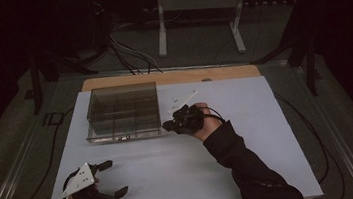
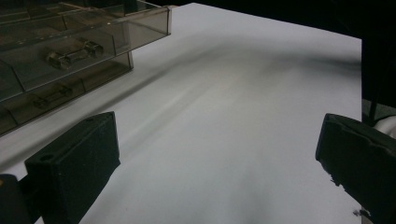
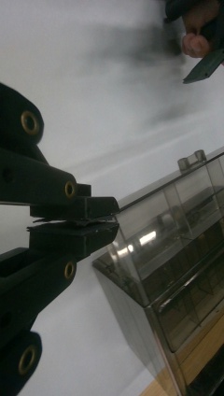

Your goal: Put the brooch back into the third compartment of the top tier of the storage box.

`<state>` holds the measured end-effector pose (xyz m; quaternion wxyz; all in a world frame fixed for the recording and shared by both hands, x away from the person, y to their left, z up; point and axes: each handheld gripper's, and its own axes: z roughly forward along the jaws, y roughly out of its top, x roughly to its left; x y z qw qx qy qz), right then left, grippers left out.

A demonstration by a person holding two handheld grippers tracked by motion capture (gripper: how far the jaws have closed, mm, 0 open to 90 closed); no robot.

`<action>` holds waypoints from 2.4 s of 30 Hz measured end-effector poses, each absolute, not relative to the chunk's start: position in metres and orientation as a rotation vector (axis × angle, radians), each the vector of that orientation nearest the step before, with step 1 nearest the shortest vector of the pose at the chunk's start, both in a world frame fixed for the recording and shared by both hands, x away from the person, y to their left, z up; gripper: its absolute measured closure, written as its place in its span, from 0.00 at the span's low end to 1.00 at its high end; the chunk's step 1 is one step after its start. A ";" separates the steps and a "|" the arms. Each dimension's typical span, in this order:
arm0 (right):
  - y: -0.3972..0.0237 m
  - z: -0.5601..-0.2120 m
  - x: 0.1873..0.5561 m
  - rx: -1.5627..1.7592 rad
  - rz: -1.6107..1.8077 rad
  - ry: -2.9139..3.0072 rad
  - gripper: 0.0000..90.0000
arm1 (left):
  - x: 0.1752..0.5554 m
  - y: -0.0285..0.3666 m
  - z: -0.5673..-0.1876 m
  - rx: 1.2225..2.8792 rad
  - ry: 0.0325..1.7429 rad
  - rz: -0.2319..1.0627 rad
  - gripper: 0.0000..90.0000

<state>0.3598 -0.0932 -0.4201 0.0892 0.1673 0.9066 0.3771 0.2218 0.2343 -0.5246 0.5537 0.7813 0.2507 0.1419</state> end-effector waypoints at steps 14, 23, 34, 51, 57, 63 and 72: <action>-0.076 -0.409 0.371 0.480 1.132 2.696 0.97 | 0.221 0.234 -0.524 1.844 0.592 0.335 0.01; -0.062 -0.405 0.380 0.464 1.118 2.705 0.97 | 0.221 0.235 -0.524 1.841 0.593 0.339 0.01; -0.045 -0.404 0.390 0.468 1.123 2.721 0.97 | 0.221 0.235 -0.523 1.839 0.591 0.336 0.01; -0.016 -0.413 0.407 0.502 1.095 2.768 0.97 | 0.221 0.234 -0.523 1.841 0.586 0.339 0.01; -0.007 -0.423 0.410 0.504 1.062 2.789 0.96 | 0.221 0.235 -0.523 1.838 0.587 0.338 0.01; -0.007 -0.429 0.415 0.520 1.037 2.802 0.96 | 0.221 0.235 -0.524 1.840 0.590 0.335 0.01; -0.010 -0.438 0.420 0.544 1.007 2.816 0.96 | 0.221 0.235 -0.524 1.844 0.587 0.335 0.01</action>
